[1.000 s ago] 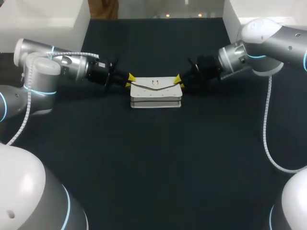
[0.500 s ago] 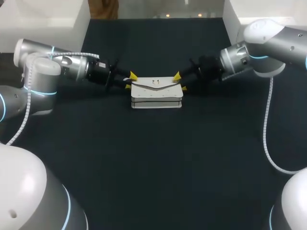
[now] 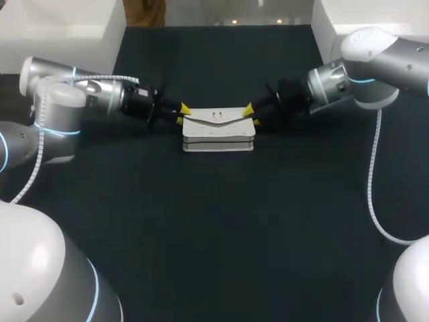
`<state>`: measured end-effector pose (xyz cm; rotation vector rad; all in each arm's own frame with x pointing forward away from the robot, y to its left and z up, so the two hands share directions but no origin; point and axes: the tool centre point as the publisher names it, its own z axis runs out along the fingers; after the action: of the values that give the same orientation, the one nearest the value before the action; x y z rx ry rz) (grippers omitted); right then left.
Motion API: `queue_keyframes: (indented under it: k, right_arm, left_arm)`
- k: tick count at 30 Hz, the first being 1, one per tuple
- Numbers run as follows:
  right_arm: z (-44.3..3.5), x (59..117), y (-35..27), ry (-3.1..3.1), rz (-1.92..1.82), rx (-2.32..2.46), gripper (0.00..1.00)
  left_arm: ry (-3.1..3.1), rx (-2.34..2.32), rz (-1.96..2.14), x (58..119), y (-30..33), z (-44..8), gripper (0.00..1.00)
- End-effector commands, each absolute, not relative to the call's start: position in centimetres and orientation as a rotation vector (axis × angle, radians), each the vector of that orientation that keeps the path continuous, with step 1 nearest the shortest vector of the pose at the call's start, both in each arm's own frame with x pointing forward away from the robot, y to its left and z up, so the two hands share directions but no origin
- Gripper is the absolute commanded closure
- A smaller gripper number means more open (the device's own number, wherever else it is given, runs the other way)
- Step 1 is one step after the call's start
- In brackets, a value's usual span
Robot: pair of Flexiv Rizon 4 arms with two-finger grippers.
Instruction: Pick up the bag, open it, inspect its contents, close it, and place it on the opposite side
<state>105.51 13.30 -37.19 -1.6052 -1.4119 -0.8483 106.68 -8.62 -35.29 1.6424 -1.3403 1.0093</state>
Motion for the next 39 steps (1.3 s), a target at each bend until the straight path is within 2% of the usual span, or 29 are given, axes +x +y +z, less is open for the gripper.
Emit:
queue_keyframes:
  k: [1,7,8,9,10,11,23,28,33,39]
  right_arm:
    - [-36.9,105.4,13.3,-1.417,-0.853,-1.604,1.0]
    - [-37.0,105.4,13.3,-1.424,-0.847,-1.597,1.0]
    - [-37.0,105.4,13.3,-1.429,-0.839,-1.592,1.0]
    - [-37.0,105.4,13.3,-1.429,-0.837,-1.593,0.91]
    - [-37.0,105.4,13.3,-1.431,-0.834,-1.594,0.5]
    - [-37.0,105.4,13.2,-1.435,-0.833,-1.596,0.0]
    - [-36.2,105.8,10.8,-1.467,-0.823,-1.677,0.0]
    - [-35.9,106.1,9.4,-1.509,-0.782,-1.72,0.0]
    - [-35.6,106.3,7.9,-1.544,-0.744,-1.759,0.0]
    - [-35.7,106.5,6.8,-1.562,-0.697,-1.791,0.0]
  left_arm:
    - [-1.345,1.643,1.019,106.4,-8.5,-35.0,1.0]
    - [-1.352,1.64,1.013,106.4,-8.6,-35.2,1.0]
    - [-1.353,1.639,1.013,106.3,-8.6,-35.2,0.62]
    - [-1.354,1.637,1.015,106.2,-8.5,-35.1,0.28]
    - [-1.358,1.634,1.019,106.1,-8.5,-34.9,0.0]
    - [-1.363,1.63,1.027,105.9,-8.5,-34.7,0.0]
    - [-1.382,1.627,1.075,103.7,-7.4,-33.2,0.0]
    - [-1.377,1.637,1.046,103.0,-7.6,-33.4,0.16]
    - [-1.374,1.646,1.024,102.5,-7.8,-33.6,0.52]
    - [-1.38,1.665,0.973,101.8,-8.1,-34.1,0.56]
